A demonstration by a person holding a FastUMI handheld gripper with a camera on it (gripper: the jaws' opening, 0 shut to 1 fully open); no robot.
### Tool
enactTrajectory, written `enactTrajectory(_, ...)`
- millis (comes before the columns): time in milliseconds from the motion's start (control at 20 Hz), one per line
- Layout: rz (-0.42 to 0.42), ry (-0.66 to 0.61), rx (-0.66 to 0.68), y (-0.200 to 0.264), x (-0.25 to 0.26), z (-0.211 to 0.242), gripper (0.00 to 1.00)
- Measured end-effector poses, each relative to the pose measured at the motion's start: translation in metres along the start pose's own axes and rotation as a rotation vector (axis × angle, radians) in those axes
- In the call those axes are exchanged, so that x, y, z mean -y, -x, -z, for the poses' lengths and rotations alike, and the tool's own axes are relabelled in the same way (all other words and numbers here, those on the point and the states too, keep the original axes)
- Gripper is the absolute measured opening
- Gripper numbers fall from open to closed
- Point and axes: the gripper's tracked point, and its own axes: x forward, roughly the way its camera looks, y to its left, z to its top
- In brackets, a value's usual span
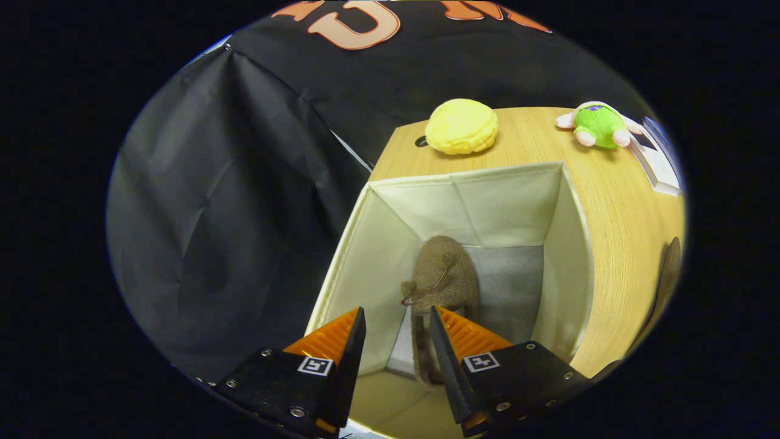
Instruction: Open the storage box then place both shoes into the box .Put the left shoe in first, then the right shoe, with the right side of both shoes facing outward in a uniform manner.
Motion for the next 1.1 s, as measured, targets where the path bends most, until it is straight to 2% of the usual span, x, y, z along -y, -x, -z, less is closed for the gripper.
enactTrajectory(200, -0.032, 0.115, 0.105, 0.046, 0.002, -0.011, 0.71)
enactTrajectory(350, -0.064, 0.184, 0.181, 0.085, 0.009, -0.016, 0.86)
enactTrajectory(500, -0.062, 0.219, 0.257, 0.124, 0.028, -0.025, 0.92)
enactTrajectory(700, 0.045, 0.260, 0.330, 0.161, 0.090, -0.024, 0.97)
enactTrajectory(1000, 0.179, 0.197, 0.356, 0.194, 0.191, -0.012, 0.97)
enactTrajectory(1100, 0.252, 0.184, 0.356, 0.203, 0.227, -0.009, 0.97)
